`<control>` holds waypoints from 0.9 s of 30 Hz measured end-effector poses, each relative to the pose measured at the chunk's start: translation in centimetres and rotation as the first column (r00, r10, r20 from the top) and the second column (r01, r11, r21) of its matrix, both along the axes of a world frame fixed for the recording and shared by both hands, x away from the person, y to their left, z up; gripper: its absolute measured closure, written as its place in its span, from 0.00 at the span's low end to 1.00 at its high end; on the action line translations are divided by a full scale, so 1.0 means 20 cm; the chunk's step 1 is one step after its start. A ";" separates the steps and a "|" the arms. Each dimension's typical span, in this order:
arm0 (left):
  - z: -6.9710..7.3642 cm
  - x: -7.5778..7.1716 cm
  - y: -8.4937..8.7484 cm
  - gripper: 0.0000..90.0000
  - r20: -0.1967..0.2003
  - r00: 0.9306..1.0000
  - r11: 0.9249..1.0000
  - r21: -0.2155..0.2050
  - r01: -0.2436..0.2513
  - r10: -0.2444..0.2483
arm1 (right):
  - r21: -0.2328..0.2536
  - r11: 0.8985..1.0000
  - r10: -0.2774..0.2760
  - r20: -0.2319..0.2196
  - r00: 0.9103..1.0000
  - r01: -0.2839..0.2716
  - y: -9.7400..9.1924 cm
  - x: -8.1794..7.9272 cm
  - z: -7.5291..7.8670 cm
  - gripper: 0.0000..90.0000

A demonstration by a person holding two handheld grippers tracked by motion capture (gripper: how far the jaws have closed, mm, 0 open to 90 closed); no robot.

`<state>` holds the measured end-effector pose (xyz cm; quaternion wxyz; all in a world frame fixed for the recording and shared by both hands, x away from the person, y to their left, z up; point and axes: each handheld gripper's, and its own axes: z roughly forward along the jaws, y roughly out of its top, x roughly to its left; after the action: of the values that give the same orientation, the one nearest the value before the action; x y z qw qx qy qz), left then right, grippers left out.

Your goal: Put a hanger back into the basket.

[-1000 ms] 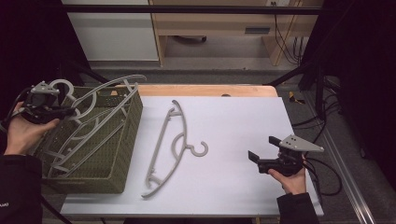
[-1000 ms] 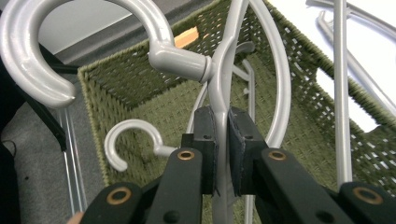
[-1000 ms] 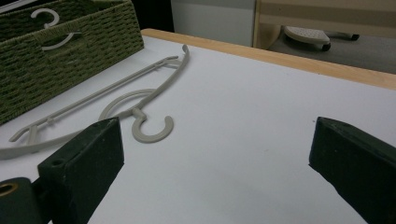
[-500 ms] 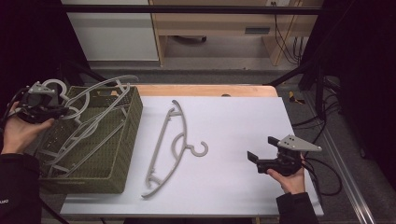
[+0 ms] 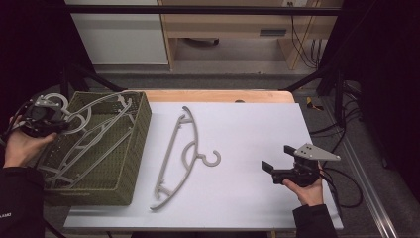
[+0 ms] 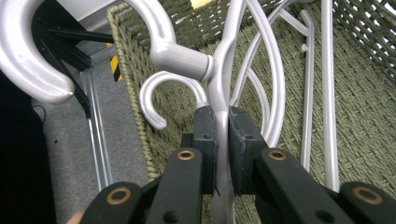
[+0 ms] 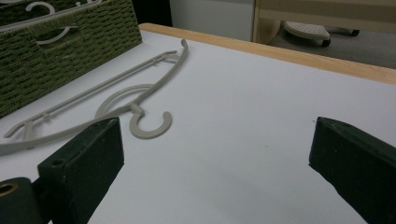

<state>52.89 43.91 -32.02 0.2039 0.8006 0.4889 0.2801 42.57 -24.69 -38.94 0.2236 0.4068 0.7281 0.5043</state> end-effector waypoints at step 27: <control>-0.09 -0.14 -0.07 0.66 0.063 0.998 0.979 -0.202 -0.009 0.022 | 0.010 1.000 0.001 0.016 1.000 -0.001 -0.01 -0.02 0.02 0.04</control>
<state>50.05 42.52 -33.83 0.2977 0.7625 0.5141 0.2563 42.23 -24.81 -38.47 0.2270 0.4035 0.7241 0.5112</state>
